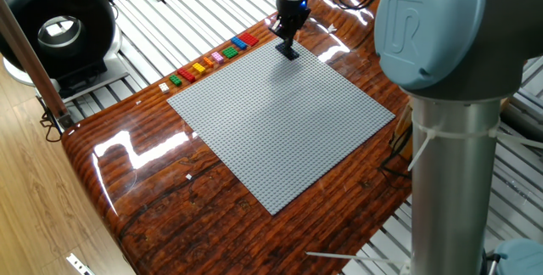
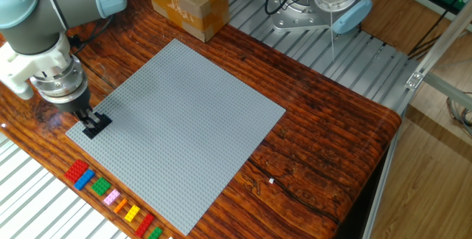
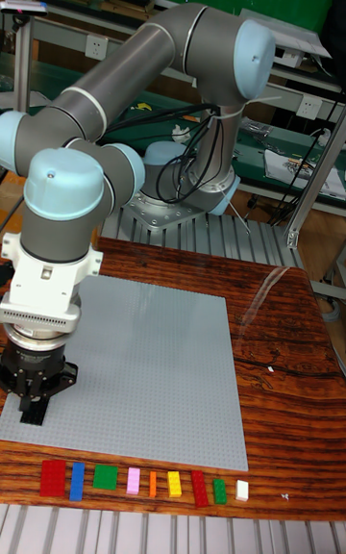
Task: Build with small Lego blocks
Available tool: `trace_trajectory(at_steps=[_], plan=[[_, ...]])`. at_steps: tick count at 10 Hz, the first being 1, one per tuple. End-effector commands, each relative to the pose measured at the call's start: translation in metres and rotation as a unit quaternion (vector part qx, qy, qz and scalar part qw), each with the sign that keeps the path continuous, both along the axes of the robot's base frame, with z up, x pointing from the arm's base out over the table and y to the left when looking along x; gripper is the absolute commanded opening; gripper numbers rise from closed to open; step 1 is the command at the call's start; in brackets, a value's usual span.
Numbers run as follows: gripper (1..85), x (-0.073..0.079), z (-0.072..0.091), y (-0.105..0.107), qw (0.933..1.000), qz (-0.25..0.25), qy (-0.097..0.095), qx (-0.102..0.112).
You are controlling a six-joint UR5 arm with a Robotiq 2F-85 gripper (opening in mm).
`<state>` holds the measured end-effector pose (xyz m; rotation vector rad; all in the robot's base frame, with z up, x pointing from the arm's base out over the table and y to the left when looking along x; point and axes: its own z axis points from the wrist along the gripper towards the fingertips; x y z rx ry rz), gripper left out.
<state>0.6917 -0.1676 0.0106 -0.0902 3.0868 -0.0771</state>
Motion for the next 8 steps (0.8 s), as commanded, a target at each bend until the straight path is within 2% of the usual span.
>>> trace_trajectory(at_steps=[1, 8], plan=[[1.0, 0.003, -0.0018, -0.0066, 0.9999, 0.009, -0.01, 0.0], [1.0, 0.0083, -0.0047, -0.0084, 0.9997, 0.018, -0.019, 0.001]])
